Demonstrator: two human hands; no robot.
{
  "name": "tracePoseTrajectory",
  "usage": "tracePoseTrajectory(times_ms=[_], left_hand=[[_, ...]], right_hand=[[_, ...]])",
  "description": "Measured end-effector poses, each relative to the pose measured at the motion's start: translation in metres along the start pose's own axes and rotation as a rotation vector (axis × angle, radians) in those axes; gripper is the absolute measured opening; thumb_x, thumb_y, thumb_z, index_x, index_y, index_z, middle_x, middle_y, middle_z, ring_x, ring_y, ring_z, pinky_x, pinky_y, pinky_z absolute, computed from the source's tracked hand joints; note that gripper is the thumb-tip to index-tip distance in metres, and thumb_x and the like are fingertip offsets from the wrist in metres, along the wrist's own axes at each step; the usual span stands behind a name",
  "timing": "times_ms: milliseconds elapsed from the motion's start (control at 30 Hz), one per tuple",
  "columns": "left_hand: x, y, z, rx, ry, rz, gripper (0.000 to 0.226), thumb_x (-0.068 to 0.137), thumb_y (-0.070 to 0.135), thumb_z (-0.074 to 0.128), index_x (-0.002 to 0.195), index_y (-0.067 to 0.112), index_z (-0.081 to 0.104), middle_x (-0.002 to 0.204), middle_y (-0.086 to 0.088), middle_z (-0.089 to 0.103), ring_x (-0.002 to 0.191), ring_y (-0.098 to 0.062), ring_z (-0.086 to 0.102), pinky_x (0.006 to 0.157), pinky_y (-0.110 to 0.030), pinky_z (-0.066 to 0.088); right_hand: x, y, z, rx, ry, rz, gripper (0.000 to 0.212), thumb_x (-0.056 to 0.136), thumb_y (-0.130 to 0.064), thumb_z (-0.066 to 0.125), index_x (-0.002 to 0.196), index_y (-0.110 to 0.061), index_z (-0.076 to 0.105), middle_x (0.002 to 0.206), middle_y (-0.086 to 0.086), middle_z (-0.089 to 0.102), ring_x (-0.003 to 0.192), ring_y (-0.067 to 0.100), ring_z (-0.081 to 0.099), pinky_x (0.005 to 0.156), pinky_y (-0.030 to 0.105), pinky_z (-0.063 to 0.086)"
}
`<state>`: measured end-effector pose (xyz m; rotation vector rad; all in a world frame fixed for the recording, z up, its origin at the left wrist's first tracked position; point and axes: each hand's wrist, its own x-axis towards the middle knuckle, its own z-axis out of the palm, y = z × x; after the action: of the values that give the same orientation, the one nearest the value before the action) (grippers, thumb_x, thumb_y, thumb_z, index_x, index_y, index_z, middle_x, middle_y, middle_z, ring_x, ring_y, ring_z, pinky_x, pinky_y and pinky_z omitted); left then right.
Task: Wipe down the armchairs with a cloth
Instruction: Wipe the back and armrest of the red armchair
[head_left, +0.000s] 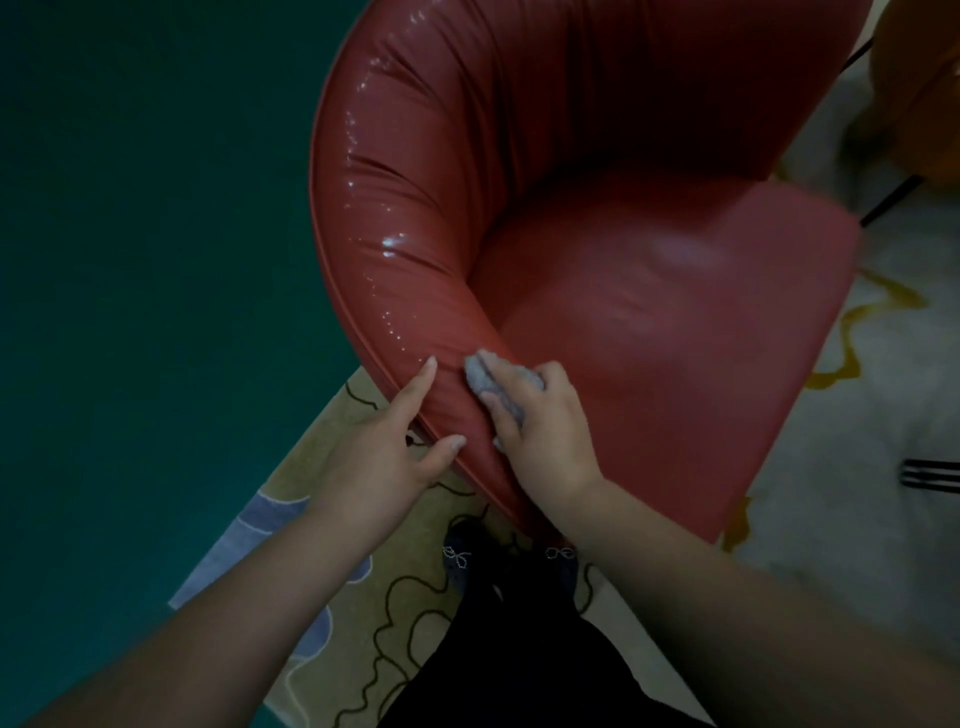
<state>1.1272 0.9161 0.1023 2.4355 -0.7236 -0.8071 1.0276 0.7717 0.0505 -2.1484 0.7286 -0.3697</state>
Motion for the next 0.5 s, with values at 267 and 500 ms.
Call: tracePoseTrajectory(times_ms=[267,500], left_hand=[[-0.002,0.012,-0.004,0.076,-0.061,-0.058,0.081,0.084,0.051,0.063,0.148,0.05,0.013,0.124,-0.003,0.062,0.102,-0.018,0.061,0.09,-0.037,0.049],[-0.005,0.011,0.002,0.062,-0.019,-0.054,0.08,0.085,0.05,0.062,0.148,0.051,0.012,0.121,0.0,0.062,0.084,-0.012,0.064,0.084,-0.036,0.051]], right_hand=[[-0.018,0.012,-0.01,0.209,-0.021,0.224,0.041,0.095,-0.03,0.053,0.134,-0.041,0.048,0.105,0.0,0.041,0.092,0.013,0.054,0.072,0.003,0.045],[-0.018,0.025,-0.009,0.148,-0.077,0.002,0.043,0.094,-0.028,0.056,0.133,-0.044,0.048,0.1,0.001,0.039,0.084,0.016,0.052,0.072,0.022,0.051]])
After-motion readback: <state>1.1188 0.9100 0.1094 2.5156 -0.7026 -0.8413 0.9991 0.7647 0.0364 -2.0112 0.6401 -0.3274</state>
